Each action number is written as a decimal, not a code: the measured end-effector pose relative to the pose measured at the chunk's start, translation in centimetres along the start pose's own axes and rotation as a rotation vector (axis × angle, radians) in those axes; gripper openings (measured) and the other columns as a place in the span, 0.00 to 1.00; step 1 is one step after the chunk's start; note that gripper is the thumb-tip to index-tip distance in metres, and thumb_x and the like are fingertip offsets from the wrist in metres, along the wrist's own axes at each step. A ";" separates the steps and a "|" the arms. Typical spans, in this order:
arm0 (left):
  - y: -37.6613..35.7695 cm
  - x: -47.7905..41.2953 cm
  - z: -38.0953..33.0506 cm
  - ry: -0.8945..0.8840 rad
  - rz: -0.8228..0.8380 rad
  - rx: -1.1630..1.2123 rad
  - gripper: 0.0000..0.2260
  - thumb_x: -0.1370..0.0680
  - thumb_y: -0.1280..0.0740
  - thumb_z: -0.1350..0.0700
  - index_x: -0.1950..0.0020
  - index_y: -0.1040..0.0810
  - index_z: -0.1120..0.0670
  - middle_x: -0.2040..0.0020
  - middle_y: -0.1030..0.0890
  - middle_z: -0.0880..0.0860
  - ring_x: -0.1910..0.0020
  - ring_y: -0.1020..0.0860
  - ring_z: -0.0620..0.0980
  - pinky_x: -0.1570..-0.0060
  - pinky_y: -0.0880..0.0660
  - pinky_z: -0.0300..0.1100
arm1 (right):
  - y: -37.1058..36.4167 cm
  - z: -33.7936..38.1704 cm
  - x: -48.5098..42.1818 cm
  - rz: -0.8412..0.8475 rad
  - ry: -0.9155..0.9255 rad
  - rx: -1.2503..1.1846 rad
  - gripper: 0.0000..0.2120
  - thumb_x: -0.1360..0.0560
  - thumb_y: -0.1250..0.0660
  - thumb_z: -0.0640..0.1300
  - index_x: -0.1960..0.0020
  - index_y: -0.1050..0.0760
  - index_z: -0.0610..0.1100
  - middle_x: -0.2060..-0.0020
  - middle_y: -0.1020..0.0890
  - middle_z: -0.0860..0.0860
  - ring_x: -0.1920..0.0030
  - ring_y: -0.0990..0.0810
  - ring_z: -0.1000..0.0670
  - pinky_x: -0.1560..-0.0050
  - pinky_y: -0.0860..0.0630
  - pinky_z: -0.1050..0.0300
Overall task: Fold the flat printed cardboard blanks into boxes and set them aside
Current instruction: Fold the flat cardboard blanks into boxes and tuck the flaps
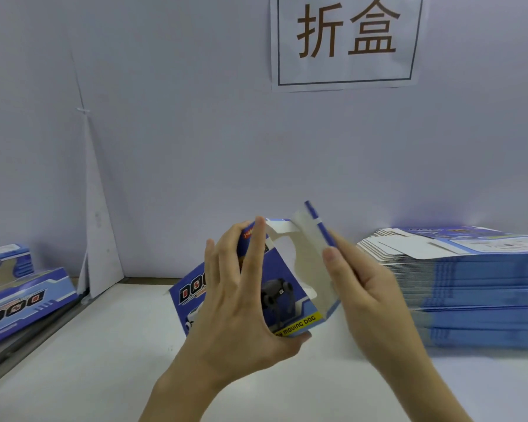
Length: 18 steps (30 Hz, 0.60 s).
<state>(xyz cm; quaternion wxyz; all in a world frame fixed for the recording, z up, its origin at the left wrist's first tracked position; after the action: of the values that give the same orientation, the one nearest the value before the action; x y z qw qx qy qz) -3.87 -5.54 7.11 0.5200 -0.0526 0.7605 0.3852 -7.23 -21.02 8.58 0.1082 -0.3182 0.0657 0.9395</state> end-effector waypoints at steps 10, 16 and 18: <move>-0.4 0.0 -1.2 -0.032 -0.017 -0.075 0.55 0.39 0.29 0.36 0.24 0.60 0.50 0.26 0.42 0.55 0.26 0.44 0.51 0.29 0.54 0.56 | -1.2 0.1 0.9 -0.013 0.029 0.039 0.19 0.25 0.39 0.52 0.34 0.24 0.57 0.39 0.20 0.60 0.36 0.23 0.55 0.38 0.23 0.51; -0.6 0.0 -1.4 -0.012 -0.036 -0.084 0.55 0.40 0.29 0.37 0.24 0.59 0.52 0.26 0.45 0.52 0.27 0.45 0.52 0.32 0.50 0.58 | -1.2 0.2 1.0 0.057 0.044 0.055 0.16 0.19 0.39 0.46 0.33 0.26 0.56 0.37 0.23 0.61 0.34 0.27 0.60 0.41 0.26 0.67; -0.8 0.1 -1.4 -0.011 -0.038 -0.054 0.56 0.41 0.28 0.38 0.24 0.59 0.50 0.26 0.47 0.49 0.28 0.46 0.49 0.33 0.45 0.60 | -1.1 0.3 1.1 0.064 0.035 0.056 0.19 0.23 0.40 0.50 0.34 0.25 0.57 0.40 0.23 0.60 0.38 0.26 0.63 0.46 0.29 0.73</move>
<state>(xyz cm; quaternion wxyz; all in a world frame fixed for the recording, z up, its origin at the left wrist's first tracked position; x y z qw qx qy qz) -4.63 -6.98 6.86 0.5300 -0.0789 0.7457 0.3959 -7.97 -19.68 8.14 0.0856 -0.3293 0.1041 0.9346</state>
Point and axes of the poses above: each hand's wrist, its own x-axis away from the middle knuckle, its own y-axis out of the back of the hand, z = x × y, the point moved 1 cm from there along -x, towards the middle knuckle
